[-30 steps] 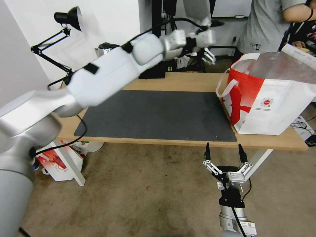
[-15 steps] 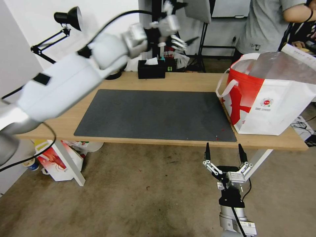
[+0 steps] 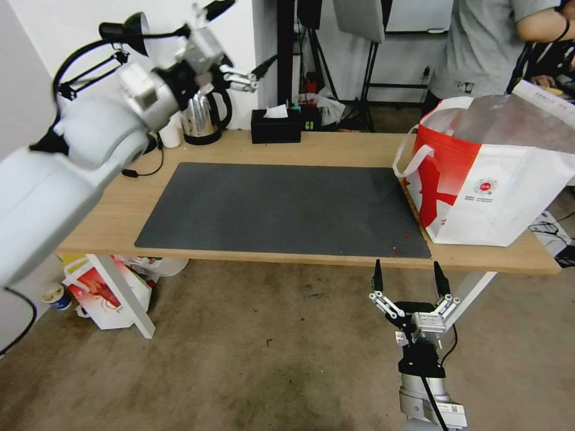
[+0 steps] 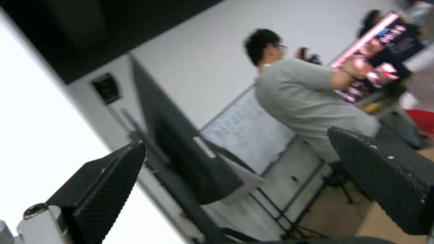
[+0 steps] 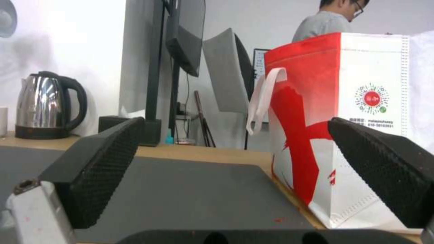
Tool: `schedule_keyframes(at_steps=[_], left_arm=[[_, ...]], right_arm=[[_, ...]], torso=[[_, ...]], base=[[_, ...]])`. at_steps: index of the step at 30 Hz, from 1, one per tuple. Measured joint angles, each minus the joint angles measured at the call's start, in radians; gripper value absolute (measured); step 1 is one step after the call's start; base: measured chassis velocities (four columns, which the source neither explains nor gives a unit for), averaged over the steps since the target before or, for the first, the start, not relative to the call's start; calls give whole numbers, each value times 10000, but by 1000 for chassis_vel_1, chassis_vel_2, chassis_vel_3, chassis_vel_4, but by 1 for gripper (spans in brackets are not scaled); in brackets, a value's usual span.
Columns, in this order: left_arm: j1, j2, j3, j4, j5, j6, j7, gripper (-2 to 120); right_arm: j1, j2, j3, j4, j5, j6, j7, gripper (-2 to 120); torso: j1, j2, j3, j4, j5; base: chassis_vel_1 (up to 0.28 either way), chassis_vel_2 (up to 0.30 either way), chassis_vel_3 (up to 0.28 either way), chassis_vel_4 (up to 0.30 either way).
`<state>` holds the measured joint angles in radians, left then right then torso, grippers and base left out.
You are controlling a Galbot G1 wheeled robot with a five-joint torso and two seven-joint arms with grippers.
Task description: Pick up the trash from the table and place it into the takeout bag.
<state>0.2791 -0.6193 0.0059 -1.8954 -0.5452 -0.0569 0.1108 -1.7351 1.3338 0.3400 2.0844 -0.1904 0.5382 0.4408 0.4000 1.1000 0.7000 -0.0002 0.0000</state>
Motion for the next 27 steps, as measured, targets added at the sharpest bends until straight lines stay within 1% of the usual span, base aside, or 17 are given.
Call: schedule_keyframes(at_steps=[2, 3, 4, 7, 8, 10, 12, 13, 15, 16, 19, 20, 22, 24, 25, 26, 27], left_arm=[[1147, 314, -1101, -416, -49, 0, -72, 100], [1147, 314, -1101, -416, -49, 0, -72, 100], [1582, 463, -1467, -533, -87, -47, -73, 100], [3055, 762, -2968, -808, -155, -288, 171, 100], [3055, 762, -2968, -808, -155, -288, 171, 100], [3843, 756, -3967, -950, -181, -389, 384, 100], [4760, 565, -5115, -1135, -194, -414, 564, 100], [4760, 565, -5115, -1135, -194, -414, 564, 100], [5795, 138, -6119, -1360, -172, -419, 794, 100], [5795, 138, -6119, -1360, -172, -419, 794, 100], [7141, -726, -7503, -1876, -105, -420, 918, 100], [7141, -726, -7503, -1876, -105, -420, 918, 100], [7839, -1221, -8263, -2227, -10, -420, 932, 100], [8624, -1905, -9009, -2632, 130, -424, 944, 100], [8624, -1905, -9009, -2632, 130, -424, 944, 100], [8896, -2182, -9252, -2791, 186, -429, 943, 100], [9380, -2643, -9567, -3044, 279, -443, 941, 100]], right_arm=[[-1, -1, 1, 0, 0, 0, 0, 100], [-1, -1, 1, 0, 0, 0, 0, 100], [-1, 0, 1, 0, 1, 0, 0, 100], [-1, 0, 1, 0, 0, 0, 0, 100], [-1, 0, 1, 0, 0, 0, 0, 100], [0, 0, 1, 0, 0, 0, 0, 100], [0, 1, 1, 0, 0, 0, 0, 100], [0, 1, 1, 0, 0, 0, 0, 100], [0, -1, 0, -1, 0, 0, 0, 100], [0, -1, 0, -1, 0, 0, 0, 100], [0, 0, 1, 0, 0, 0, 0, 100], [0, 0, 1, 0, 0, 0, 0, 100], [0, 0, 1, 0, 0, 0, 0, 100], [0, 0, 0, 0, 0, 0, 0, 100], [0, 0, 0, 0, 0, 0, 0, 100], [-1, -2, 0, 0, 0, 0, 0, 100], [0, 2, -1, 0, 0, 0, 0, 100]], torso=[[-1, 0, 0, 4, -3], [-1, 0, 0, 4, -3], [-1, 0, 0, 4, -3], [0, 0, 0, 4, -4], [0, 0, 0, 4, -4], [-1, 0, 0, 1, 1], [-1, 0, -1, 0, 1], [-1, 0, -1, 0, 1], [-1, 0, 0, 3, -3], [-1, 0, 0, 3, -3], [2, 0, 0, -1, -3], [2, 0, 0, -1, -3], [1, 0, -1, 3, 3], [1, 1, -1, 1, 1], [1, 1, -1, 1, 1], [1, 0, -1, 3, 0], [1, 0, -1, 1, 1]], base=[[0, 0, 0, 0], [0, 0, 0, 0], [0, 0, 0, 0], [0, 0, 0, 0], [0, 0, 0, 0], [0, 0, 0, 0], [0, 0, 0, 0], [0, 0, 0, 0], [0, 0, 0, 0], [0, 0, 0, 0], [0, 0, 0, 0], [0, 0, 0, 0], [0, 0, 0, 0], [0, 0, 0, 0], [0, 0, 0, 0], [0, 0, 0, 0], [0, 0, 0, 0]])
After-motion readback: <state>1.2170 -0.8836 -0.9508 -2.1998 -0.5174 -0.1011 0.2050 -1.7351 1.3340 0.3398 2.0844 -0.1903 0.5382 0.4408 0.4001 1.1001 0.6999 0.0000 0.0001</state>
